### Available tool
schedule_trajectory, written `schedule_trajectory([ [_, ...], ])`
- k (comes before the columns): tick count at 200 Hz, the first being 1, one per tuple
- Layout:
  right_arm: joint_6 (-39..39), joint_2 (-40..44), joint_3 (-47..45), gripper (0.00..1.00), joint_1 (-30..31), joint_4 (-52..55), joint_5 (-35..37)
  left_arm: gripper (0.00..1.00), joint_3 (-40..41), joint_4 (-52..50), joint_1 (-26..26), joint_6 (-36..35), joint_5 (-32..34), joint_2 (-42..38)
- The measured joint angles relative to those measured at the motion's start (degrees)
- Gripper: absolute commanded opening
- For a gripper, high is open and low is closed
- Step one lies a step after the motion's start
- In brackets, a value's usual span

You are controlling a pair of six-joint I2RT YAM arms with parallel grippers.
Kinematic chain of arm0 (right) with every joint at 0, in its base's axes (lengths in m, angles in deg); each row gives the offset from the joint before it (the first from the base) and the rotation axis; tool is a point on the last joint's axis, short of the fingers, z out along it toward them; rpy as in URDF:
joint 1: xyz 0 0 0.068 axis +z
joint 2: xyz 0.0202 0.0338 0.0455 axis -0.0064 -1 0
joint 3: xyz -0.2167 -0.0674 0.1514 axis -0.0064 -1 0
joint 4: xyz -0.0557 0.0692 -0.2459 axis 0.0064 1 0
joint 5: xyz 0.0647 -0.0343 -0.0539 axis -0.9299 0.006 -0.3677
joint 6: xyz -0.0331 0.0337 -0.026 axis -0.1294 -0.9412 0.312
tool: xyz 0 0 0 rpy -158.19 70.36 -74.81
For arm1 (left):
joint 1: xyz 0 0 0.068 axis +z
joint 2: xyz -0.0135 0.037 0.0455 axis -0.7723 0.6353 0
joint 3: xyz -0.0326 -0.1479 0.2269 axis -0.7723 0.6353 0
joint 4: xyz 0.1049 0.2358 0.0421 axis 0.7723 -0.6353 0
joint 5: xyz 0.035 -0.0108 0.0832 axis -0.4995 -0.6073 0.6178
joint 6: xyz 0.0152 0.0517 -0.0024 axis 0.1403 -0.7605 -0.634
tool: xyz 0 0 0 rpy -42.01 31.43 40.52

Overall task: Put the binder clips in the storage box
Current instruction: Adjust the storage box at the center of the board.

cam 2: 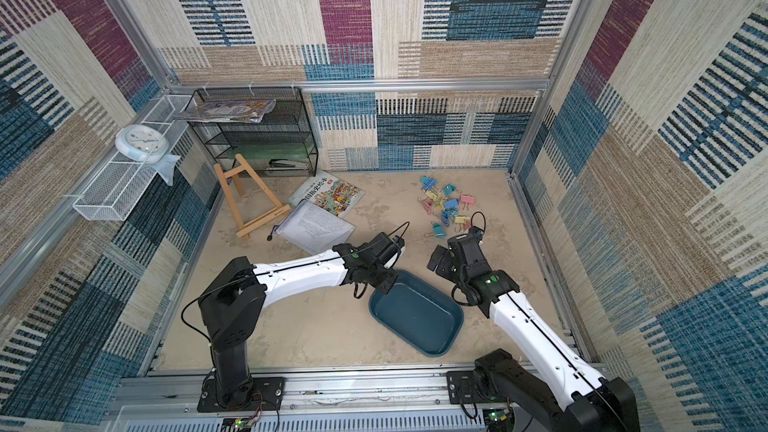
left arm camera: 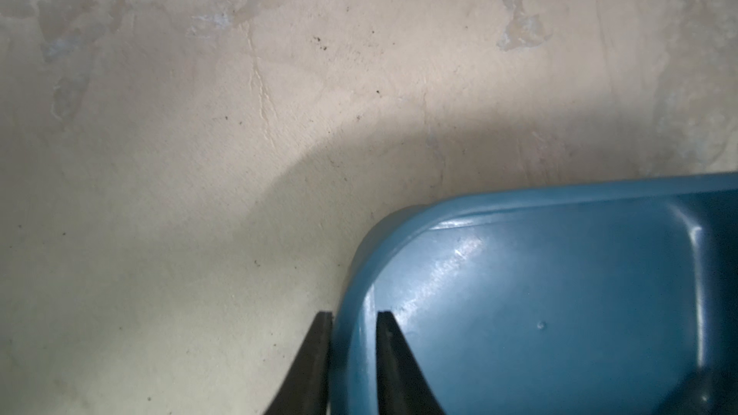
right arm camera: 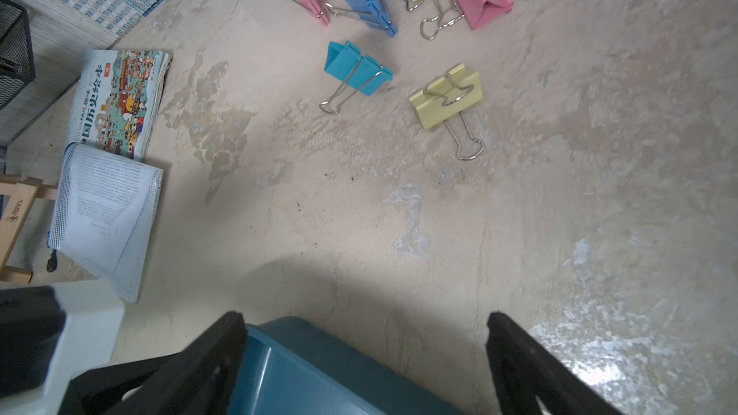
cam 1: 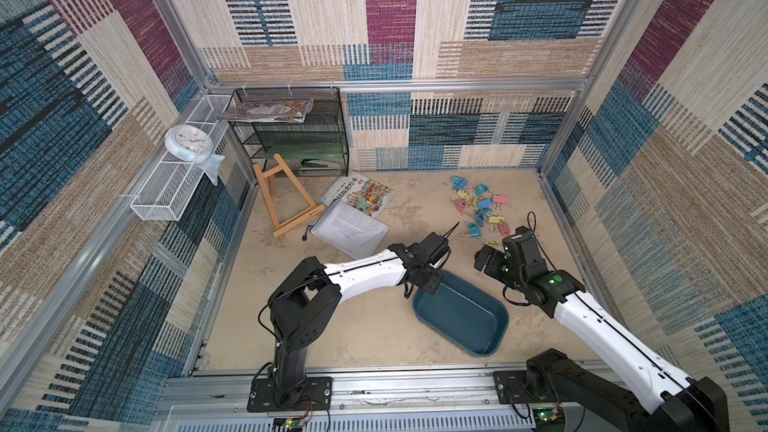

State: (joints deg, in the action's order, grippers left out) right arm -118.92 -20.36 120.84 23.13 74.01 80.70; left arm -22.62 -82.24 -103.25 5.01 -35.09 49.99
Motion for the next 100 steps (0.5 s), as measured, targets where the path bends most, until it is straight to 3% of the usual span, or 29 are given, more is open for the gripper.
schedule_trajectory([
  [19,0.8,0.9,-1.0,0.97,0.0,-0.7,-1.0,0.0,0.2,-0.1,-0.1,2.3,1.1,-0.2],
  [51,1.3,1.2,-0.1,0.97,0.0,-0.8,-1.5,0.0,2.5,-1.0,-0.1,5.9,5.0,-2.7],
  [100,1.7,-3.0,2.9,0.98,0.0,-0.4,-1.6,0.0,12.2,-2.8,2.4,17.4,12.0,-11.0],
])
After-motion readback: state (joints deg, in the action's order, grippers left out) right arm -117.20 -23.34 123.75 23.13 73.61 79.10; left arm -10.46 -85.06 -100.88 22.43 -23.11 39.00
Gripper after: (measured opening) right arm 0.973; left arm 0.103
